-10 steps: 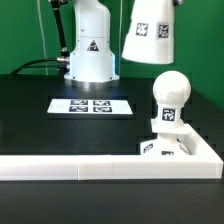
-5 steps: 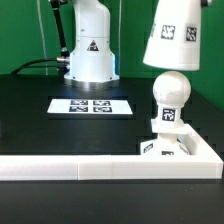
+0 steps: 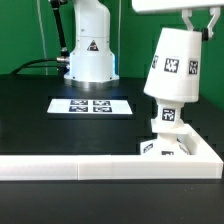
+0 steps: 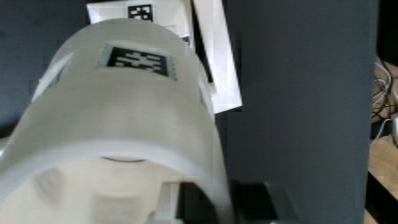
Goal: Assemble lamp
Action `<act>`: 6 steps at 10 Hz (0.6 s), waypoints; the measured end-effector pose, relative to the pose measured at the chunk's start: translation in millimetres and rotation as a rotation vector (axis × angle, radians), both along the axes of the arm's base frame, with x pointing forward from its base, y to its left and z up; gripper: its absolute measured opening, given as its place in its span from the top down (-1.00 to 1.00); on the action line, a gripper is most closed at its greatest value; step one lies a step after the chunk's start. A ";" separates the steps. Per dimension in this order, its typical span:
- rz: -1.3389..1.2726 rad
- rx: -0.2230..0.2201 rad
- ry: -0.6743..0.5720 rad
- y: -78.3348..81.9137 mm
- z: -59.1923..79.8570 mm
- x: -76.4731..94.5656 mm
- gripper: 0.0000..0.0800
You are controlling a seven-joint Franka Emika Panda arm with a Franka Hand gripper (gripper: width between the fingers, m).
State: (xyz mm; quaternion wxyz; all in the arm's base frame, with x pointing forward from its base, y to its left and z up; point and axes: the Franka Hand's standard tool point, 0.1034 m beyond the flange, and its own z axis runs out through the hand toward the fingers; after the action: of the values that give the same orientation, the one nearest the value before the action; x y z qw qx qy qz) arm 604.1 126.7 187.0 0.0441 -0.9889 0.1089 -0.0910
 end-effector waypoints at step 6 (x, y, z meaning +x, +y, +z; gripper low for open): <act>0.009 -0.015 -0.006 0.8 -31.0 -10.0 0.88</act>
Offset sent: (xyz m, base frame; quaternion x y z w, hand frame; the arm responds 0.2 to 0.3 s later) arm 0.0029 0.0042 -0.0174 0.0073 0.0248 0.0030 0.9997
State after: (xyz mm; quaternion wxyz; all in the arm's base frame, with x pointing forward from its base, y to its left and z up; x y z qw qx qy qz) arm 594.1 127.5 156.0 0.0373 -0.9894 0.1039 -0.0944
